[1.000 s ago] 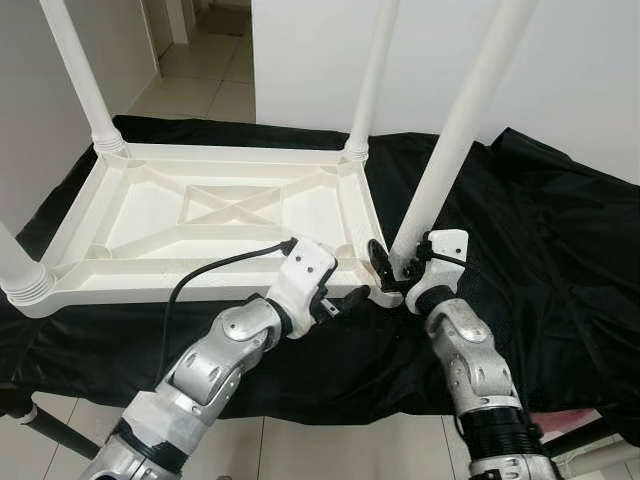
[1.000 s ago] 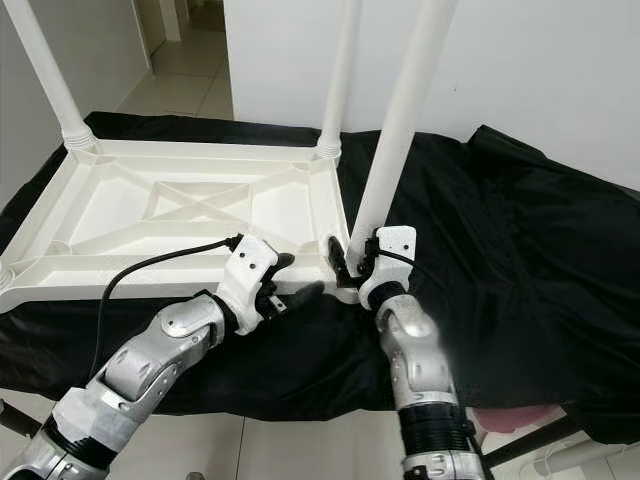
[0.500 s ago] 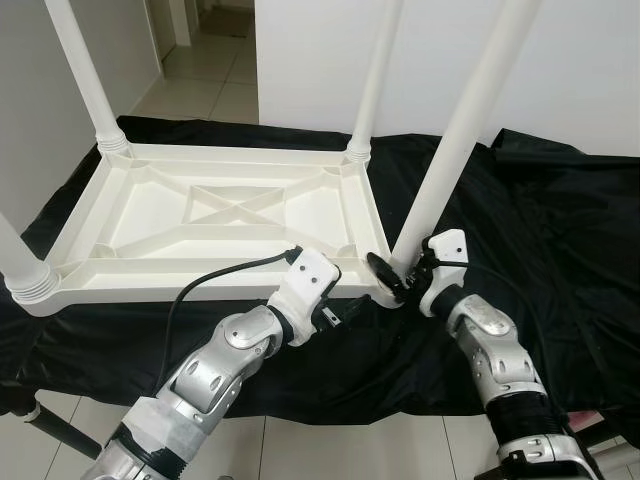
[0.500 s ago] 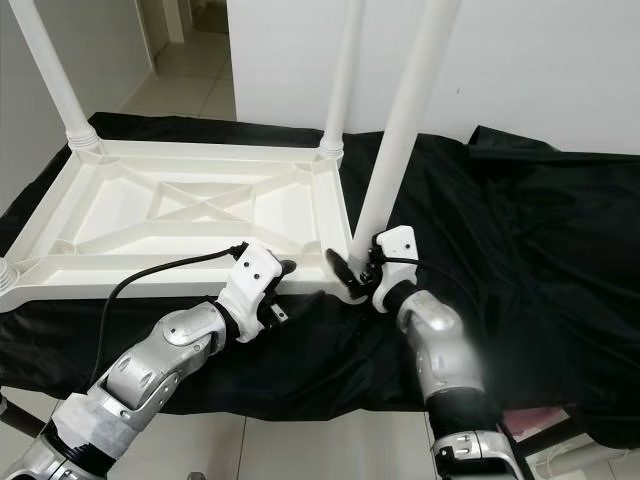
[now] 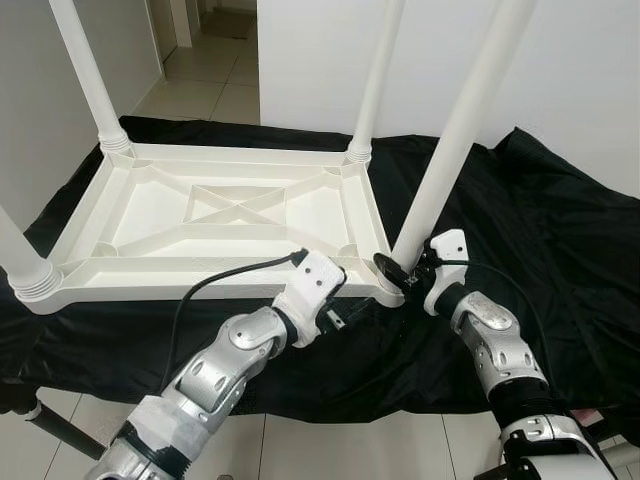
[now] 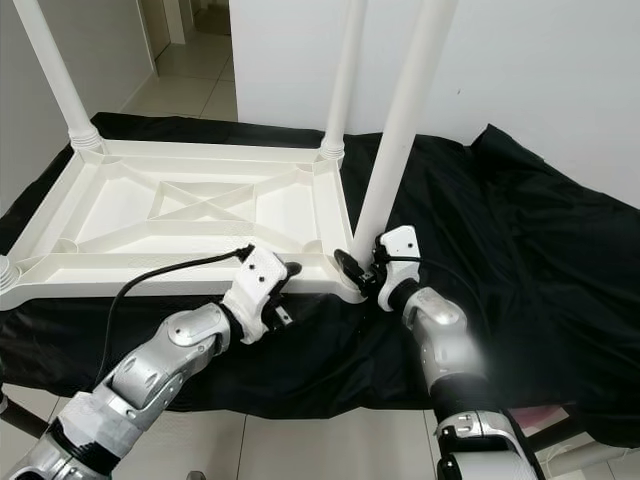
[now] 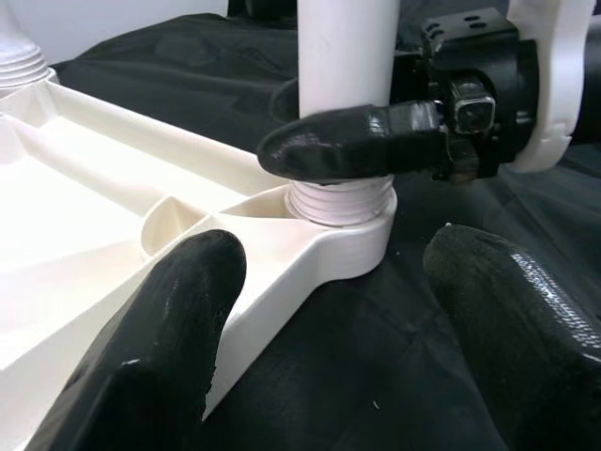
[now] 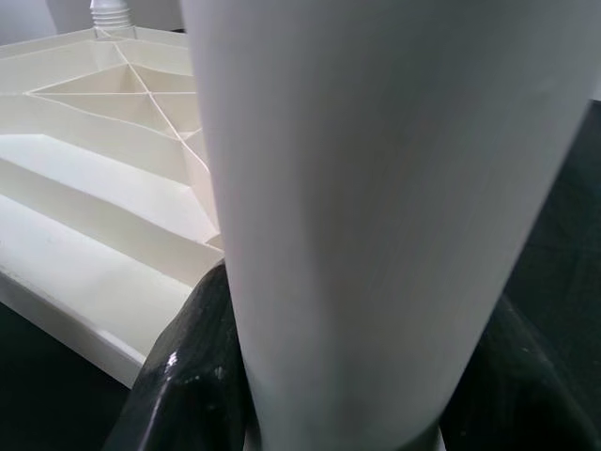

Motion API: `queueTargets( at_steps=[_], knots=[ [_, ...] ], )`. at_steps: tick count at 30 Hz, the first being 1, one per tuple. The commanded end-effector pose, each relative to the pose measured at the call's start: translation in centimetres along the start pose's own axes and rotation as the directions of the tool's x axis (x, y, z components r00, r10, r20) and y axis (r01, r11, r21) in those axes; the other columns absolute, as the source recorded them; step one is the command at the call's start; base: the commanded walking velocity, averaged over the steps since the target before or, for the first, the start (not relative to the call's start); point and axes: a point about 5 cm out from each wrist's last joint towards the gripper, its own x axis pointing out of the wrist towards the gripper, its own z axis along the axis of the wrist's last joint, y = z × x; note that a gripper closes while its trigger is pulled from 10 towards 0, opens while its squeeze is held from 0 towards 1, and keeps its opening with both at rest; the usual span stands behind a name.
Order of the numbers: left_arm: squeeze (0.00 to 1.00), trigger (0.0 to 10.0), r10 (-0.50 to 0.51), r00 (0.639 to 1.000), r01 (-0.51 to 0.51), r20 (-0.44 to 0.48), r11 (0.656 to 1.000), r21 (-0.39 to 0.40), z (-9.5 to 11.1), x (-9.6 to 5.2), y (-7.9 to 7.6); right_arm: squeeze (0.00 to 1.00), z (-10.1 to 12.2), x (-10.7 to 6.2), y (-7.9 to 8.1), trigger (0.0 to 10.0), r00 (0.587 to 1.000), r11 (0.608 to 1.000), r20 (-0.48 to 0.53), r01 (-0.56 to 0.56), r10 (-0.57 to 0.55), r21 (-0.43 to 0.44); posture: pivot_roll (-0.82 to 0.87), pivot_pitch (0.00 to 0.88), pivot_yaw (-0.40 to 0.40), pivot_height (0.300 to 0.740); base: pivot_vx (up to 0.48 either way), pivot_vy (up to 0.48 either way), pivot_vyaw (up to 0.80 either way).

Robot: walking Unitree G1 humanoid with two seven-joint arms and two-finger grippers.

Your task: Building children table

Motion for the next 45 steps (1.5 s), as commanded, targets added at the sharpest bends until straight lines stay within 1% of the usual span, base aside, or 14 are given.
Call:
queueTargets(
  at_steps=[1, 10, 12, 14, 18, 19, 22, 25, 27, 31, 37, 38, 42, 45],
  knots=[
    [0.00, 10.0, -0.126, 0.992, 0.127, -0.004, 0.992, 0.023, 0.1, 0.0, -0.5, 0.00, -0.2, -0.2, -0.5, 10.0, 1.000, 1.000, -0.002, 0.027, -0.027, 0.014, 0.02, 0.000, -0.050, 0.740, 0.000, 0.000, 0.00],
    [0.00, 10.0, -0.115, 0.993, 0.115, 0.000, 0.993, 0.013, -0.2, -0.1, -0.6, 0.00, -0.5, -0.1, -0.9, 10.0, 0.981, 0.981, -0.031, 0.193, -0.192, 0.033, 0.01, 0.000, -0.051, 0.740, 0.000, 0.000, 0.00],
    [0.00, 10.0, -0.115, 0.993, 0.115, 0.005, 0.993, 0.010, -0.2, -0.1, -0.7, 0.00, -0.7, 0.0, -1.2, 10.0, 0.943, 0.940, -0.064, 0.332, -0.328, 0.082, 0.01, 0.000, -0.059, 0.740, 0.000, 0.000, 0.00],
    [0.00, 10.0, -0.114, 0.993, 0.114, 0.009, 0.993, 0.009, -0.1, -0.1, -0.7, 0.00, -0.7, 0.0, -1.3, 10.0, 0.930, 0.927, -0.072, 0.367, -0.361, 0.083, 0.01, 0.000, -0.058, 0.740, 0.000, 0.000, 0.00],
    [0.00, 10.0, -0.113, 0.993, 0.113, 0.017, 0.994, 0.008, 0.0, 0.0, -0.7, 0.00, -0.5, 0.2, -0.7, 10.0, 0.915, 0.909, -0.055, 0.404, -0.401, 0.099, 0.00, 0.000, -0.060, 0.740, 0.000, 0.000, 0.00],
    [0.00, 10.0, -0.117, 0.993, 0.117, 0.014, 0.993, 0.024, -0.1, 0.0, -0.8, 0.00, -0.8, 0.4, 0.1, 10.0, 0.881, 0.871, -0.063, 0.473, -0.469, 0.133, 0.00, 0.000, -0.061, 0.740, 0.000, 0.000, 0.00],
    [0.00, 10.0, -0.119, 0.993, 0.119, 0.013, 0.993, 0.026, -0.2, 0.0, -0.8, 0.00, -1.0, 0.6, 0.5, 10.0, 0.858, 0.843, -0.076, 0.514, -0.508, 0.160, 0.00, 0.000, -0.061, 0.740, 0.000, 0.000, 0.00],
    [0.00, 10.0, -0.105, 0.994, 0.104, 0.006, 0.994, 0.039, -0.3, 0.0, -0.6, 0.00, -1.2, 1.3, 2.2, 10.0, 0.814, 0.794, -0.078, 0.580, -0.576, 0.185, 0.00, 0.000, -0.058, 0.740, 0.000, 0.000, 0.00],
    [0.00, 10.0, -0.100, 0.995, 0.100, 0.008, 0.994, 0.037, -0.3, 0.0, -0.6, 0.00, -1.1, 1.5, 2.8, 10.0, 0.801, 0.780, -0.084, 0.597, -0.593, 0.189, 0.00, 0.000, -0.059, 0.740, 0.000, 0.000, 0.00],
    [0.00, 10.0, -0.107, 0.993, 0.107, 0.045, 0.994, -0.005, 0.4, -0.1, -0.7, 0.00, -1.2, 2.1, 4.3, 10.0, 0.815, 0.788, -0.104, 0.579, -0.570, 0.210, 0.01, 0.000, -0.062, 0.740, 0.000, 0.000, 0.00],
    [0.00, 10.0, -0.107, 0.993, 0.107, 0.047, 0.994, -0.001, 0.5, -0.2, -0.4, 0.00, -1.3, 2.1, 4.3, 10.0, 0.829, 0.804, -0.109, 0.559, -0.548, 0.201, 0.01, 0.000, -0.064, 0.740, 0.000, 0.000, 0.00],
    [0.00, 10.0, -0.099, 0.994, 0.098, 0.038, 0.995, 0.016, 0.4, -0.3, -0.1, 1.00, -1.3, 2.1, 4.2, 10.0, 0.831, 0.807, -0.110, 0.557, -0.546, 0.195, 0.01, 0.000, -0.062, 0.740, 0.000, 0.000, 0.00],
    [0.00, 10.0, -0.081, 0.996, 0.080, 0.026, 0.996, 0.037, 0.3, -0.5, 0.4, 1.00, -1.2, 2.0, 4.0, 10.0, 0.835, 0.814, -0.101, 0.550, -0.541, 0.189, 0.02, 0.000, -0.064, 0.740, 0.000, 0.000, 0.00],
    [0.00, 10.0, -0.074, 0.997, 0.073, 0.034, 0.997, 0.038, 0.5, -0.8, 0.7, 1.00, -0.8, 1.5, 3.3, 10.0, 0.858, 0.839, -0.066, 0.512, -0.509, 0.182, 0.02, 0.009, -0.061, 0.740, 0.000, 0.000, 0.00]
  ],
)
